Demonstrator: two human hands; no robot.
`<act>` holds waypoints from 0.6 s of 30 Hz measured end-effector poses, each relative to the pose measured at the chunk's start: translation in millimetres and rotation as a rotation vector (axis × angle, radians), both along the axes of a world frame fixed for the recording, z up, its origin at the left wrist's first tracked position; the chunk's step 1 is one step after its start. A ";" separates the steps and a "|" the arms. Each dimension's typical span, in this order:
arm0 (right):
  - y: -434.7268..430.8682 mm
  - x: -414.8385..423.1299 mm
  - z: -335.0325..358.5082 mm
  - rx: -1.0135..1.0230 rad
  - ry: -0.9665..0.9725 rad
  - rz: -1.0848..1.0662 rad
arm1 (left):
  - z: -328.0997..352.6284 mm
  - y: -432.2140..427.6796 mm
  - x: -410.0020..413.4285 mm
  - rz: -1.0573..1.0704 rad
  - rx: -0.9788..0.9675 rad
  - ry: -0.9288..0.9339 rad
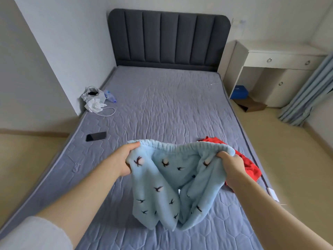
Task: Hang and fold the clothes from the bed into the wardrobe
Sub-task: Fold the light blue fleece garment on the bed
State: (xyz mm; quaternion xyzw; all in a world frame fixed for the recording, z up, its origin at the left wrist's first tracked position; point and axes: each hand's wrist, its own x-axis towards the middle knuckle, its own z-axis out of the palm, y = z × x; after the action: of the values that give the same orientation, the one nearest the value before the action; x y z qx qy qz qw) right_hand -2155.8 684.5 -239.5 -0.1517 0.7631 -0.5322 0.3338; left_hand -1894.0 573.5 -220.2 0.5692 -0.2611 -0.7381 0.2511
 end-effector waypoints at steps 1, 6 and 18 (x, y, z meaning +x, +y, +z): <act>-1.8 2.7 0.0 -0.027 0.035 0.001 | 2.5 -2.3 -3.2 0.034 -0.011 0.020; -3.7 24.8 -6.8 -0.015 0.029 0.134 | -2.4 3.4 -17.7 0.019 -0.128 -0.122; 19.1 82.2 -32.9 -0.028 -0.304 0.176 | -29.8 68.1 -55.8 -0.216 -0.305 -0.234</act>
State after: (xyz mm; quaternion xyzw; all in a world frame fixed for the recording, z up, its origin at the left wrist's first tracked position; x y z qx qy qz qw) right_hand -2073.6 703.6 -272.4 -0.1403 0.6803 -0.5282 0.4884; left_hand -1949.8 641.6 -249.9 0.5749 -0.4566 -0.6417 0.2218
